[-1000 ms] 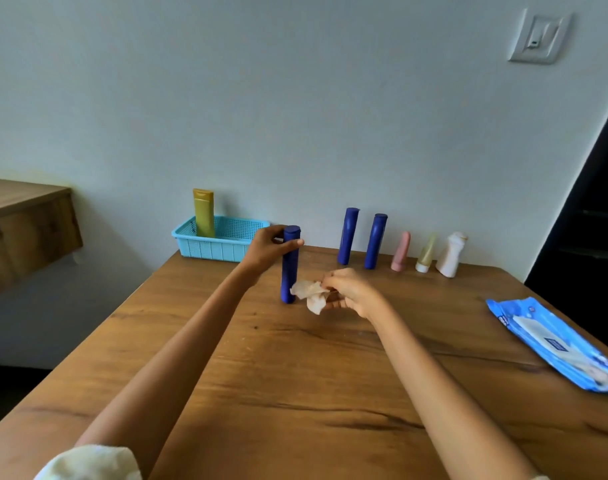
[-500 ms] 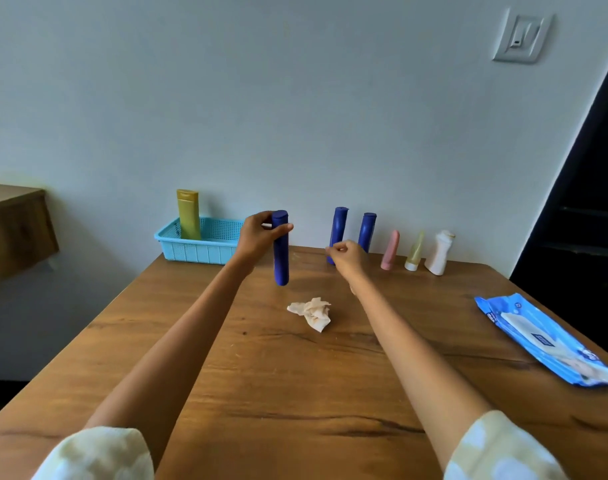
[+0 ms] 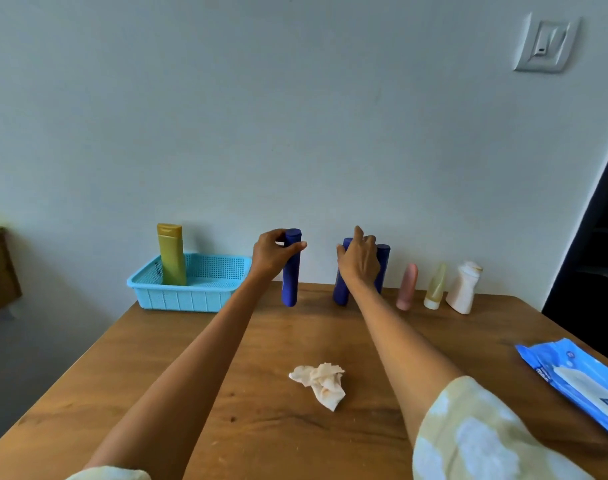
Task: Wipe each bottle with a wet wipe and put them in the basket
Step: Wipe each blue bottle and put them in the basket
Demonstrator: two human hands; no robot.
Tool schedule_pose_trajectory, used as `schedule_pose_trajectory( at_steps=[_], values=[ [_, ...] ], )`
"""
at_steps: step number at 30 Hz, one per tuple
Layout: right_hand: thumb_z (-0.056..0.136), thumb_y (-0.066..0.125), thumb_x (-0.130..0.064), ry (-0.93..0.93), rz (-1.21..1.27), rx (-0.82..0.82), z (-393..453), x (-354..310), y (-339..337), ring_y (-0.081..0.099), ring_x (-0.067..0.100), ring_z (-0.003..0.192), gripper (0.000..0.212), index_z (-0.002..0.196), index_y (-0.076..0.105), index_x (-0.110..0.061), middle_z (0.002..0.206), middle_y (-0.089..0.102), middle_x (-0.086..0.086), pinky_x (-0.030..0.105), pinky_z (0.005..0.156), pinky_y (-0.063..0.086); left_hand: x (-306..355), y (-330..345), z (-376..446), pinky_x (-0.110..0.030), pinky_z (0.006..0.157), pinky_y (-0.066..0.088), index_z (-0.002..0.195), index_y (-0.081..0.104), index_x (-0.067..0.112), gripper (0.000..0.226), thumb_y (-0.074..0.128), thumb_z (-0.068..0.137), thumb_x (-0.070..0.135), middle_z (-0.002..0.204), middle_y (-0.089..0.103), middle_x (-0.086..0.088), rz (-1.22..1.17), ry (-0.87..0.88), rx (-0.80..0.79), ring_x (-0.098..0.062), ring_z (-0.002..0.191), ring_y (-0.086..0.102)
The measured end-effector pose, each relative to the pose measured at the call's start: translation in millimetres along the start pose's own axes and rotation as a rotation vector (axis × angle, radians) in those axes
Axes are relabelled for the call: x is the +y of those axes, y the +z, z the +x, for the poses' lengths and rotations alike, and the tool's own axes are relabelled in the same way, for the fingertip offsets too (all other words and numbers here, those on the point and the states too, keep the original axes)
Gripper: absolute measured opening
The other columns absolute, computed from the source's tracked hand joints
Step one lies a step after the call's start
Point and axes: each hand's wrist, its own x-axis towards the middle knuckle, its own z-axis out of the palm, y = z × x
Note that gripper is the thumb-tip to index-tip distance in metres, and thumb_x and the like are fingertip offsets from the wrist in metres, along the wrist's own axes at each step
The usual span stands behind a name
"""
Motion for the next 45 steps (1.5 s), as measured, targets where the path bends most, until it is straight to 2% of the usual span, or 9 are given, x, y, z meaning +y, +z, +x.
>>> schedule_pose_trajectory(
  at_steps=[6, 10, 14, 26, 32, 35, 39, 42, 45],
  values=[
    [0.091, 0.058, -0.035, -0.081, 0.039, -0.074, 0, 1, -8, 0.062, 0.029, 0.096, 0.038, 0.120, 0.049, -0.012, 0.108, 0.065, 0.011, 0.032, 0.067, 0.046, 0, 3, -10, -0.024, 0.074, 0.042, 0.114, 0.062, 0.004, 0.040, 0.071, 0.083, 0.027, 0.103, 0.063, -0.003, -0.005, 0.020, -0.043, -0.015, 0.090, 0.056],
    [0.086, 0.062, -0.043, -0.183, 0.055, -0.018, -18, -16, -34, 0.062, 0.027, 0.081, 0.040, 0.109, 0.044, -0.015, 0.093, 0.065, 0.006, 0.030, 0.058, 0.042, 0, -6, -21, -0.021, 0.072, 0.043, 0.113, 0.063, 0.007, 0.039, 0.071, 0.083, 0.029, 0.101, 0.063, -0.001, -0.022, 0.027, -0.051, -0.014, 0.087, 0.058],
    [0.084, 0.064, -0.046, -0.260, 0.023, -0.128, -47, -28, -60, 0.059, 0.024, 0.076, 0.042, 0.104, 0.042, -0.016, 0.088, 0.062, 0.001, 0.028, 0.057, 0.038, 5, -20, -36, -0.022, 0.073, 0.048, 0.108, 0.064, 0.008, 0.033, 0.072, 0.082, 0.028, 0.094, 0.065, 0.000, -0.057, 0.045, -0.061, -0.012, 0.080, 0.060],
    [0.081, 0.066, -0.049, -0.236, 0.001, -0.238, -87, -20, -69, 0.063, 0.026, 0.088, 0.054, 0.110, 0.040, -0.012, 0.104, 0.064, 0.008, 0.033, 0.065, 0.048, 4, -40, -73, -0.009, 0.065, 0.044, 0.111, 0.062, 0.007, 0.032, 0.071, 0.083, 0.020, 0.094, 0.062, 0.001, -0.081, 0.009, -0.111, -0.005, 0.079, 0.055],
    [0.086, 0.050, -0.059, -0.260, 0.073, -0.180, -84, -23, -80, 0.052, 0.023, 0.113, 0.062, 0.126, 0.042, -0.012, 0.127, 0.050, 0.007, 0.029, 0.070, 0.041, 9, -42, -73, -0.026, 0.088, 0.043, 0.135, 0.041, 0.014, 0.063, 0.071, 0.082, 0.028, 0.123, 0.052, -0.004, -0.061, -0.053, -0.210, -0.016, 0.110, 0.050],
    [0.093, 0.049, -0.044, -0.287, 0.146, 0.048, -76, -19, -84, 0.049, 0.022, 0.113, 0.042, 0.120, 0.049, -0.012, 0.123, 0.049, 0.008, 0.029, 0.071, 0.041, 17, -40, -74, -0.028, 0.100, 0.035, 0.138, 0.039, 0.013, 0.066, 0.070, 0.083, 0.032, 0.136, 0.046, -0.007, 0.076, 0.101, -0.023, -0.019, 0.125, 0.043],
    [0.094, 0.048, -0.016, -0.151, 0.181, 0.142, -44, 6, -87, 0.043, 0.023, 0.118, 0.029, 0.123, 0.048, -0.012, 0.128, 0.044, 0.010, 0.029, 0.077, 0.041, 56, -23, -74, -0.036, 0.094, 0.042, 0.122, 0.056, 0.010, 0.035, 0.062, 0.089, 0.021, 0.122, 0.058, -0.008, 0.229, 0.472, 0.237, -0.025, 0.113, 0.053],
    [0.094, 0.045, -0.008, -0.090, 0.085, 0.013, -15, 31, -81, 0.039, 0.025, 0.125, 0.040, 0.133, 0.044, -0.010, 0.136, 0.040, 0.012, 0.034, 0.091, 0.043, 86, 8, -62, -0.032, 0.091, 0.037, 0.117, 0.060, 0.013, 0.028, 0.059, 0.089, 0.018, 0.118, 0.058, -0.009, 0.354, 0.560, 0.097, -0.027, 0.109, 0.054],
    [0.096, 0.044, -0.016, -0.087, 0.000, -0.164, 8, 45, -72, 0.038, 0.031, 0.128, 0.043, 0.138, 0.043, -0.008, 0.137, 0.042, 0.017, 0.038, 0.098, 0.040, 100, 42, -48, -0.037, 0.099, 0.036, 0.123, 0.056, 0.017, 0.033, 0.056, 0.091, 0.023, 0.128, 0.052, -0.008, 0.478, 0.474, -0.124, -0.026, 0.118, 0.049]
  ],
)
